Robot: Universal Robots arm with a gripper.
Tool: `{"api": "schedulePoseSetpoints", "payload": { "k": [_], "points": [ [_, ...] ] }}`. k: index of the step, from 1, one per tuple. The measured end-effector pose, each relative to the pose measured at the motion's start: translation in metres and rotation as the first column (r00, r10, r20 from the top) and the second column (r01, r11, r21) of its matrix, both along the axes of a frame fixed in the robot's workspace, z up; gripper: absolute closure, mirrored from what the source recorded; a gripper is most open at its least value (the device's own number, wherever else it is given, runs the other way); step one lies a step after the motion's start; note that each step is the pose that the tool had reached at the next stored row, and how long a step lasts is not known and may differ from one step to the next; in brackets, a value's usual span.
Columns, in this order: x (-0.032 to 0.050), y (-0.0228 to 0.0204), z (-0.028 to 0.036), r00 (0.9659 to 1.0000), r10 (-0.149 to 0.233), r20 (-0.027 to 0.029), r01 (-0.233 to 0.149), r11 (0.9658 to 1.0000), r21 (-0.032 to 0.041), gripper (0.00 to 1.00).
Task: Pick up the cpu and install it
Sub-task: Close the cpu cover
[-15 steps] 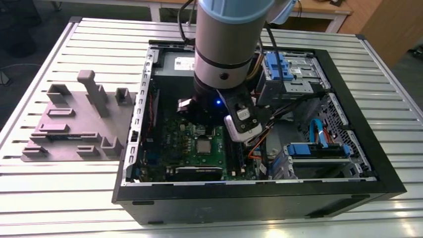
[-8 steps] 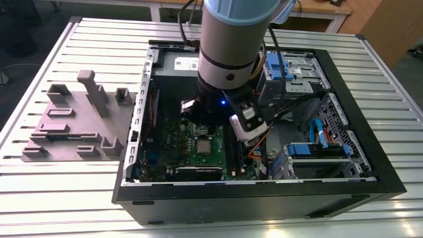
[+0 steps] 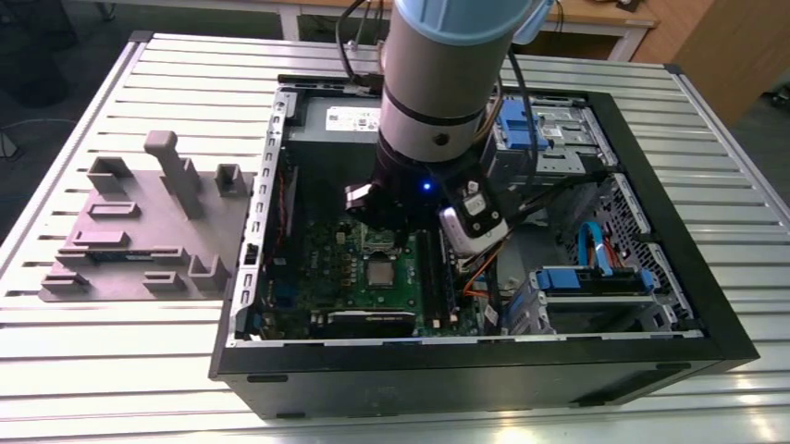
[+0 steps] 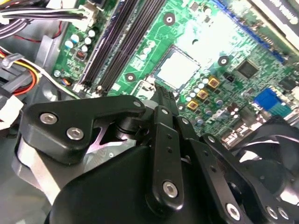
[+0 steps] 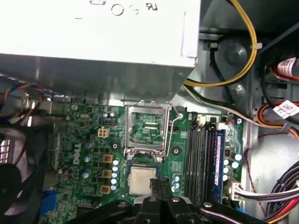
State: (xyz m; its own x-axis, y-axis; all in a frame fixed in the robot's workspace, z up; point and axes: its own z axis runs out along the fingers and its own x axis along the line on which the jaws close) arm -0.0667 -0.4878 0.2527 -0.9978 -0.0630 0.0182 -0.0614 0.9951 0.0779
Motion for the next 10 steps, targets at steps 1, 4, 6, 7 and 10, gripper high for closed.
{"api": "schedulePoseSetpoints", "payload": {
  "k": [1, 4, 6, 7, 10],
  "points": [
    [0.0005, 0.0006, -0.0001, 1.0, 0.0, 0.0, 0.0, 1.0, 0.0, 0.89],
    [0.0013, 0.0017, -0.0003, 1.0, 0.001, 0.0, -0.001, 1.0, 0.0, 0.89],
    [0.0014, 0.0017, -0.0003, 1.0, 0.001, 0.0, -0.001, 1.0, 0.0, 0.89],
    [0.0014, 0.0021, -0.0004, 1.0, 0.001, 0.0, -0.001, 1.0, -0.0001, 0.89],
    [0.0014, 0.0025, -0.0006, 1.0, 0.001, 0.0, -0.001, 1.0, -0.0001, 0.89]
  ]
}}
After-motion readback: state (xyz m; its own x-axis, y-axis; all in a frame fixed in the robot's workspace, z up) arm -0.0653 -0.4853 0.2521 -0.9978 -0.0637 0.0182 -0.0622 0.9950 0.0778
